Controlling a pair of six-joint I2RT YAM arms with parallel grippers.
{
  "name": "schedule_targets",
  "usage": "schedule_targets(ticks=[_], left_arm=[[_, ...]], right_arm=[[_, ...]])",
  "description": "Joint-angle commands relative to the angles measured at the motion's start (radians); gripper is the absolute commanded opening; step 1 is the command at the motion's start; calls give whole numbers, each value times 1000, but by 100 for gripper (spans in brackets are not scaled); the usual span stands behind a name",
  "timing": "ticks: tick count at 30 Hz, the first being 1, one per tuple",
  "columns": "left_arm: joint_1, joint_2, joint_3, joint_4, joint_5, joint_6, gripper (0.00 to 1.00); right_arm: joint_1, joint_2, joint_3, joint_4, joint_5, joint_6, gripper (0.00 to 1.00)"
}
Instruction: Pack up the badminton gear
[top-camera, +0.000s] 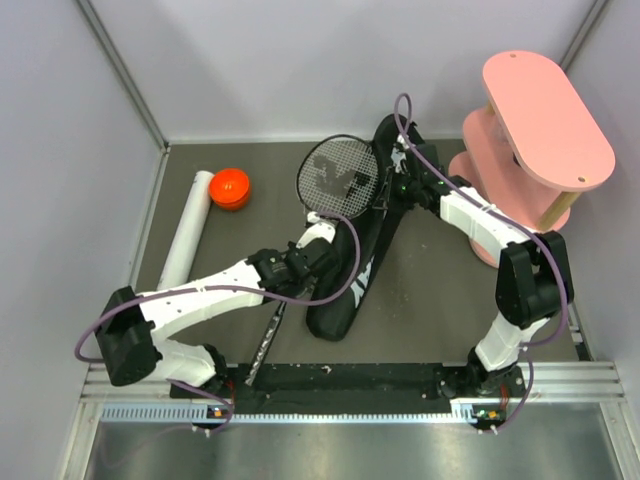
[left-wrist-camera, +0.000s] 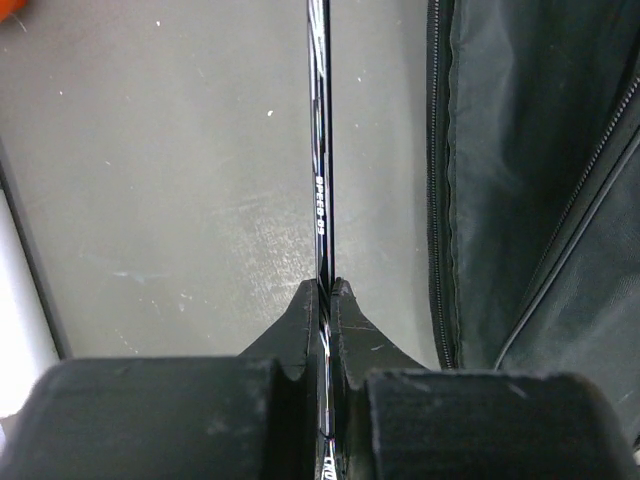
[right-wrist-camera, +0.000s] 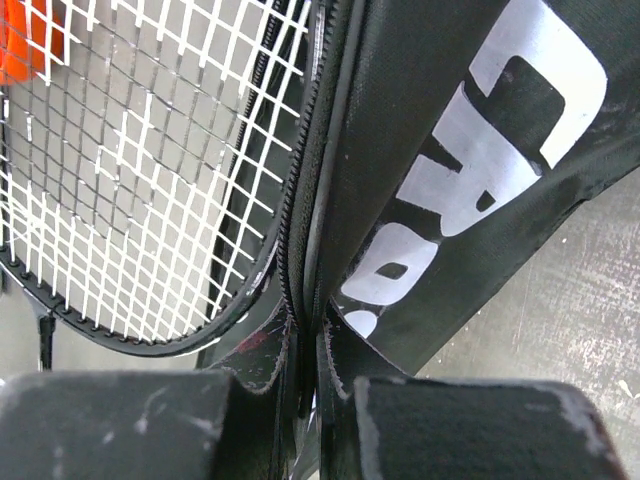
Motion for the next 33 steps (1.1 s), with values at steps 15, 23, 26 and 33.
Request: schedule_targets(ticks=[15, 23, 26, 33], left_arm=[[-63, 143, 46, -14, -86, 128, 0], [-61, 123, 81, 61, 142, 217, 0], [-63, 124, 72, 57, 175, 228, 0], [-63, -10, -36, 73, 226, 233, 0]], right_arm=[[-14, -27, 35, 61, -205, -99, 0], [-13, -52, 5, 92, -241, -110, 0], [-14, -56, 3, 104, -253, -125, 0], [-14, -47, -2, 110, -239, -178, 0]])
